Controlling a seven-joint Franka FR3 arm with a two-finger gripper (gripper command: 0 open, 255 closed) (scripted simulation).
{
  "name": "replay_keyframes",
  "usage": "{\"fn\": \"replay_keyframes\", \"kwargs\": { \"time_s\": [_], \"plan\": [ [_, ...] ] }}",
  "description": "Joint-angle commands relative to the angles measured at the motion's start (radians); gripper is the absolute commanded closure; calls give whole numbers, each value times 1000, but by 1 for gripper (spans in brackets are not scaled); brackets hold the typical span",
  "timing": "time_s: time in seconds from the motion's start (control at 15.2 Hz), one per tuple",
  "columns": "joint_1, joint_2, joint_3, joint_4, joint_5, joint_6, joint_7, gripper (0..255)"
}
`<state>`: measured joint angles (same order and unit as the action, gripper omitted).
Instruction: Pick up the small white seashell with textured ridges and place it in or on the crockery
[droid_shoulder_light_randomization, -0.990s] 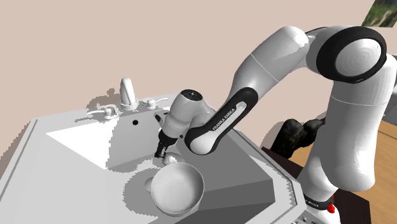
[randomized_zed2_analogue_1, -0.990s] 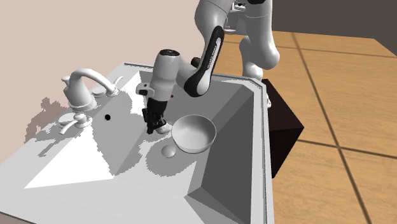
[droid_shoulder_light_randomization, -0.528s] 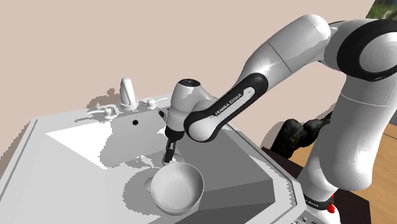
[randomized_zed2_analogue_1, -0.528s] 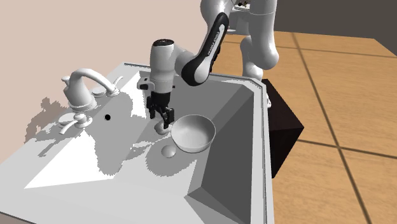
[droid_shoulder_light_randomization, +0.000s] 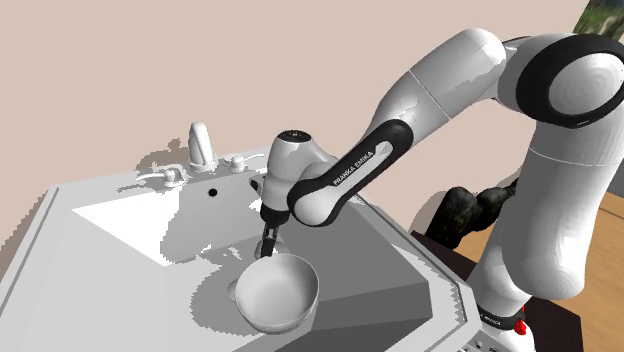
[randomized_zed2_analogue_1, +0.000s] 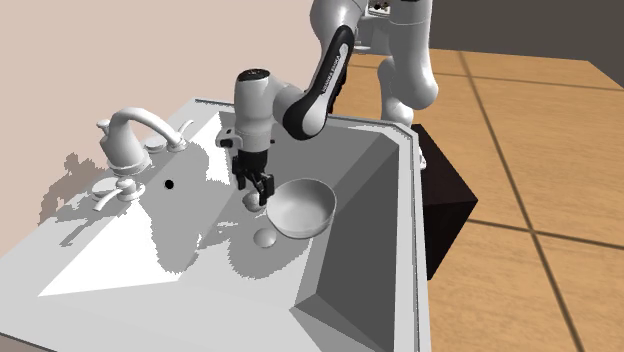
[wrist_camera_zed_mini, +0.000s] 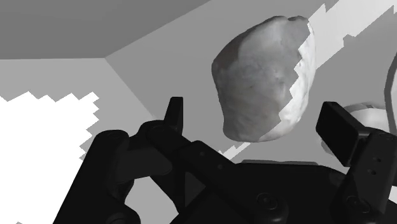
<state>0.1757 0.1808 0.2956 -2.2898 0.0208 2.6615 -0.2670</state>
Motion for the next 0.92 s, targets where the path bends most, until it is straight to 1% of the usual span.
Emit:
{"fn": "replay_keyframes", "kwargs": {
  "time_s": [0.0, 0.46, 0.53, 0.86],
  "plan": [
    [9, 24, 2, -8, -9, 8, 8, 0],
    [11, 24, 0, -8, -7, 8, 7, 0],
    [14, 28, -1, 1, -11, 3, 12, 255],
    [19, 28, 1, 16, -14, -12, 21, 255]
  ]
}}
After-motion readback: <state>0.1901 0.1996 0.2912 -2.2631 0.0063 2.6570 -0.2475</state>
